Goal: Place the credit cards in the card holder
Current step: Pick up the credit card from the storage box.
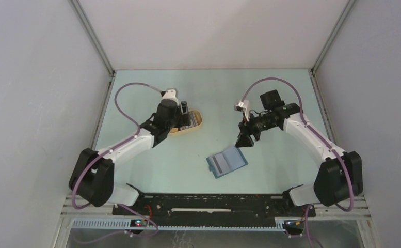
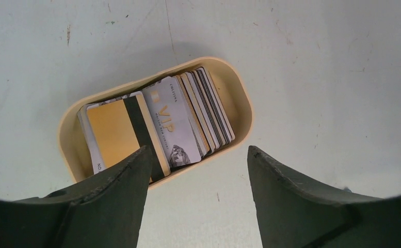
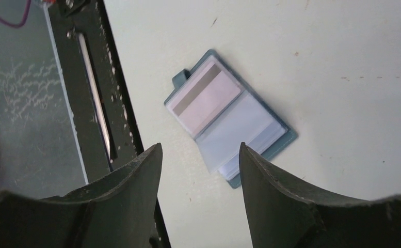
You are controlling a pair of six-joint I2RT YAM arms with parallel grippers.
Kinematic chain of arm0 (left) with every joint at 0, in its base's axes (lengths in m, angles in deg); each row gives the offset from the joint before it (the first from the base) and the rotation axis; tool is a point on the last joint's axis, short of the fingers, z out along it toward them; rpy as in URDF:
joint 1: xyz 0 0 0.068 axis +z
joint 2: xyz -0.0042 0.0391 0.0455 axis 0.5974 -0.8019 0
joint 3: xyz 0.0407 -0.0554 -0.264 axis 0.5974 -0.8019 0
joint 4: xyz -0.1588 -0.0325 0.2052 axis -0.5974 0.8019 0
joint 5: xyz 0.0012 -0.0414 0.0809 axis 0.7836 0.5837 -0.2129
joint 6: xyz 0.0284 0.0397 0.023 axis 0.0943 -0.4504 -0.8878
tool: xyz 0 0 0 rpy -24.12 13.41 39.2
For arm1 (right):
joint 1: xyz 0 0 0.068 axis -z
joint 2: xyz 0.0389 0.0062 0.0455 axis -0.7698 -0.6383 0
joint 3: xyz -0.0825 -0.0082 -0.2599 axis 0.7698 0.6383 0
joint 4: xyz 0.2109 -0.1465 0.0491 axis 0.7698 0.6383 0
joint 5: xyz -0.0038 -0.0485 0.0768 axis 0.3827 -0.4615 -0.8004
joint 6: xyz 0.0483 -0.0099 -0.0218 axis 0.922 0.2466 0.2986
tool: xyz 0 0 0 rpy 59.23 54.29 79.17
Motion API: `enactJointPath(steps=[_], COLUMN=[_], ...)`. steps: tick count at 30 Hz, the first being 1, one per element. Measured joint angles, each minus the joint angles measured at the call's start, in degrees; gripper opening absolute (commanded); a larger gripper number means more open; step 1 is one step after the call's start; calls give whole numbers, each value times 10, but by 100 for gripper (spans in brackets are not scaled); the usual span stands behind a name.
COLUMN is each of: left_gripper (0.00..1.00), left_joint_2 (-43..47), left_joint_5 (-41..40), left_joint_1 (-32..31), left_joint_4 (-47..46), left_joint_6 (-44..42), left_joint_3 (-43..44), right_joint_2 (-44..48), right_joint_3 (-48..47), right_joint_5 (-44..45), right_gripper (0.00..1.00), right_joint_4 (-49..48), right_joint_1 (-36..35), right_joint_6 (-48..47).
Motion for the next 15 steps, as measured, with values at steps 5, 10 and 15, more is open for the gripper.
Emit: enactJointPath(steps=[5, 10, 15], left_gripper=[77, 80, 84], left_joint_2=[0, 66, 204], left_joint_5=[-11, -9, 1], left_joint_1=[0, 5, 20], left_joint_4=[20, 31, 31], left_joint_6=[-2, -3, 13], left_joint_3=[10, -24, -108], right_joint_2=[-54, -170, -297], right_joint_3=[-20, -163, -350], right_joint_5=[9, 33, 64], right_gripper=[64, 61, 61], right_joint_4=[-73, -106, -110], right_joint_1=[-17, -86, -137], right_joint_6=[107, 207, 287])
